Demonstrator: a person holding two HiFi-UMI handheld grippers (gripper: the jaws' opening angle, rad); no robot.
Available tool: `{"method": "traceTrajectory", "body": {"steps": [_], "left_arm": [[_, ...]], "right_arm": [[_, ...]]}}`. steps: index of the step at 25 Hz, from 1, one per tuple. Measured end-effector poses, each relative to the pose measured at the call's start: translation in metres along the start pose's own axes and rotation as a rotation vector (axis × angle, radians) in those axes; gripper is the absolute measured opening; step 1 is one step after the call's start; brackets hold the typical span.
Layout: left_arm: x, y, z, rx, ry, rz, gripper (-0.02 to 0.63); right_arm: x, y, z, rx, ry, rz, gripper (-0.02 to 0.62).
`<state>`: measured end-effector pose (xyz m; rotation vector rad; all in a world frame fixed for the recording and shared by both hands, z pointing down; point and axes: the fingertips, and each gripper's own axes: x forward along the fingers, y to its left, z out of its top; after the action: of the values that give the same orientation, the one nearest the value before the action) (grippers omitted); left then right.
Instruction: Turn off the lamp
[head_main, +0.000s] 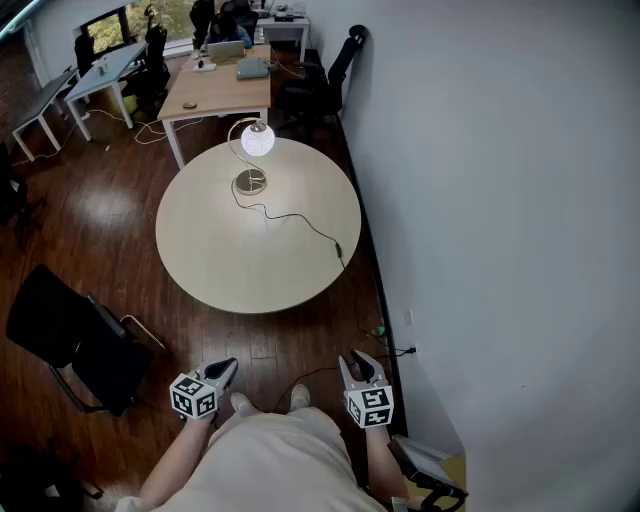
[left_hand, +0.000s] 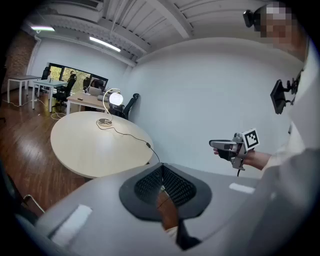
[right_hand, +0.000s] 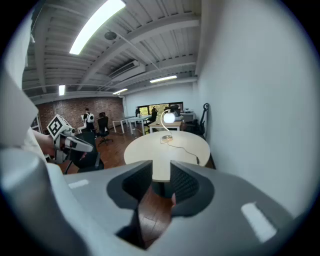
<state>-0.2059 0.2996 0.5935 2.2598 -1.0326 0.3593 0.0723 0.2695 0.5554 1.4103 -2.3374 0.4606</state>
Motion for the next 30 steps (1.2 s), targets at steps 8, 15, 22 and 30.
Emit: {"method": "traceTrajectory", "body": {"steps": [8,15,22,30], "left_arm": [[0.063,-0.068,0.024,0.092,-0.046,-0.022,-0.017],[0.070,-0.086,0.009,0.085,-0.064,0.025,-0.014],[0.074,-0.076,0.003,0.036,-0.070,0.080,-0.014],[0.083,-0.060,0.019,0.039,-0.041,0.087,-0.014]], "right_arm": [[-0.032,-0.104,-0.008,0.055,-0.087,-0.057,0.101],[-0.046,-0.134,-0.035,0.140,-0.072,-0.054,0.092],[-0.032,-0.146,-0.027,0.117,-0.055,-0.036,0.092],[-0.013,-0.153,-0.032,0.142,-0.028,-0.043,0.092]]}}
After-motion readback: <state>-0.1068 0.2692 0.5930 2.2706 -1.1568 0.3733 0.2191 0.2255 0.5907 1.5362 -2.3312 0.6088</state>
